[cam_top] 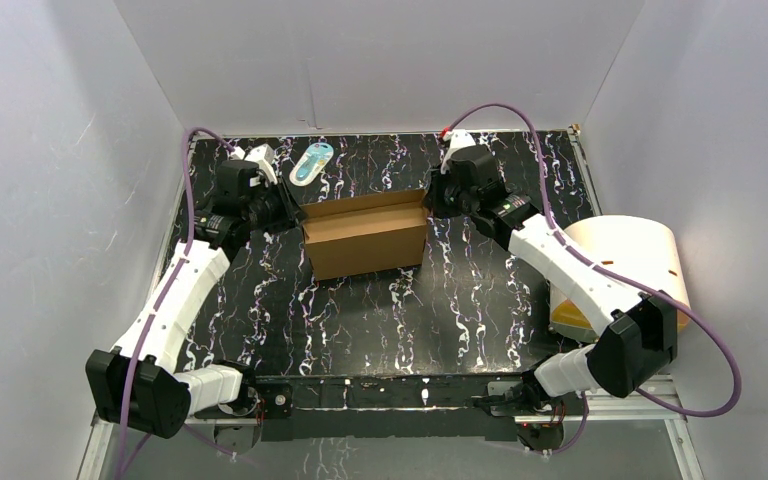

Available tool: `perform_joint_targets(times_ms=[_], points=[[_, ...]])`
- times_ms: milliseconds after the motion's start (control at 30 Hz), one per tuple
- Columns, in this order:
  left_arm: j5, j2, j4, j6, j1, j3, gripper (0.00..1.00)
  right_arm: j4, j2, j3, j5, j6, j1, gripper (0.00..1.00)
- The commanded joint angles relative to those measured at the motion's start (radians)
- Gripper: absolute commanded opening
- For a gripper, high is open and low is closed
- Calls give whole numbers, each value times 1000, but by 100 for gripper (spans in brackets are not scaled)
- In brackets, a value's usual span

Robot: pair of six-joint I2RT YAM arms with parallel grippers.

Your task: Fold the paper box

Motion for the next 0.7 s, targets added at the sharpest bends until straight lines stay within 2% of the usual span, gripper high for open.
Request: perform_joint_targets(times_ms=[0, 333, 667], points=[[0, -8, -82, 64, -21, 51, 17, 7, -4, -31, -78, 12, 36, 9], [22, 18, -101, 83, -22, 93, 14, 6, -5, -37, -48, 1, 36, 9], [-17, 42, -140, 124, -22, 136, 8, 7, -2, -43, -43, -1, 36, 9]])
